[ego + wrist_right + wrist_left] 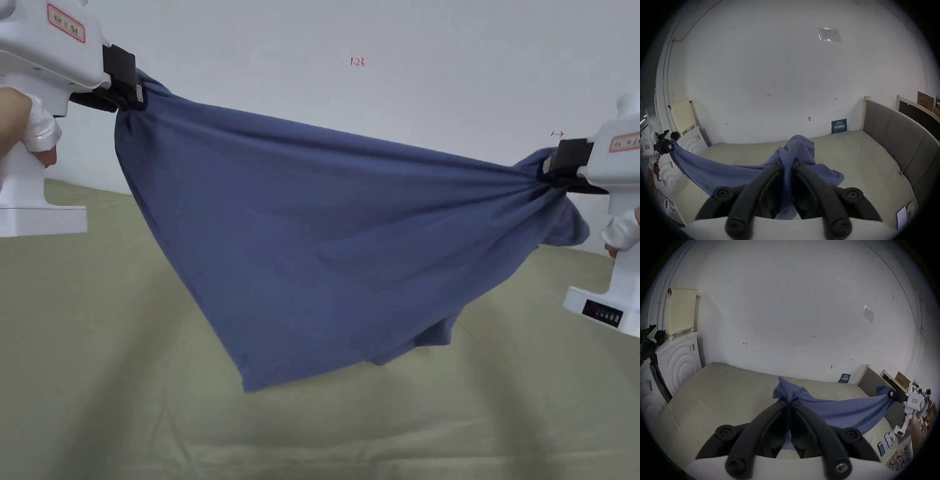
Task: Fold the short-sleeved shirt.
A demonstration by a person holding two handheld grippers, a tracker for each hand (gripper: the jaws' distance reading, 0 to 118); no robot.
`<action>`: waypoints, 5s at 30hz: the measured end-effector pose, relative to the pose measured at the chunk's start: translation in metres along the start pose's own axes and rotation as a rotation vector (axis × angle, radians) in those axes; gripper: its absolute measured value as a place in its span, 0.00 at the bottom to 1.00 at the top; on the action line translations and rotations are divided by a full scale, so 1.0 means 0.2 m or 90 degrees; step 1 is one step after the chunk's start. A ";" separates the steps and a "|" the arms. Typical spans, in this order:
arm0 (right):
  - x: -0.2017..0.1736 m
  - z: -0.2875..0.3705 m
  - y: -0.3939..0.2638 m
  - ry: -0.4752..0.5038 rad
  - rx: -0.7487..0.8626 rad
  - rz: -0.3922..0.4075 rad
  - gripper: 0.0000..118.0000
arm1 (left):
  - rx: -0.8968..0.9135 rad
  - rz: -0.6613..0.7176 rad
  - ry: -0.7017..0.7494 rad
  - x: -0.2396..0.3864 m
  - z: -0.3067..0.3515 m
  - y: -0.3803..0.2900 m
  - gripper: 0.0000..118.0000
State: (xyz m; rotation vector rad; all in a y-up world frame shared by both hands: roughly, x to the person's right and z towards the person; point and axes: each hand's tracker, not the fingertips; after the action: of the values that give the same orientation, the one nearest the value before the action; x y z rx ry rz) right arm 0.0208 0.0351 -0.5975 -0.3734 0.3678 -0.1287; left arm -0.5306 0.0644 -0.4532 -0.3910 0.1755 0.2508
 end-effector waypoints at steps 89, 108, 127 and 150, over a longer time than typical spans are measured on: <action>-0.38 0.91 -1.90 -0.033 -0.256 0.071 0.01 | -0.255 -0.024 0.000 0.69 0.70 -2.19 0.00; -0.10 0.09 -1.26 0.034 -0.237 0.060 0.19 | -0.336 0.033 0.185 -0.08 0.20 -2.07 0.59; 0.10 -1.22 -1.12 0.086 -0.564 0.256 0.04 | -0.326 0.029 0.126 -0.05 0.18 -2.08 0.01; -0.06 -0.19 0.30 -0.017 0.041 0.279 0.04 | -0.065 -0.198 0.108 0.19 0.07 -0.50 0.01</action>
State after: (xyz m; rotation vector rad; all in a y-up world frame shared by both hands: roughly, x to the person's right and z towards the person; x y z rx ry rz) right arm -0.0017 0.0797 -0.6481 -0.2239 0.4096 0.2913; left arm -0.4660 -0.0115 -0.4140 -0.5353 0.2663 -0.0809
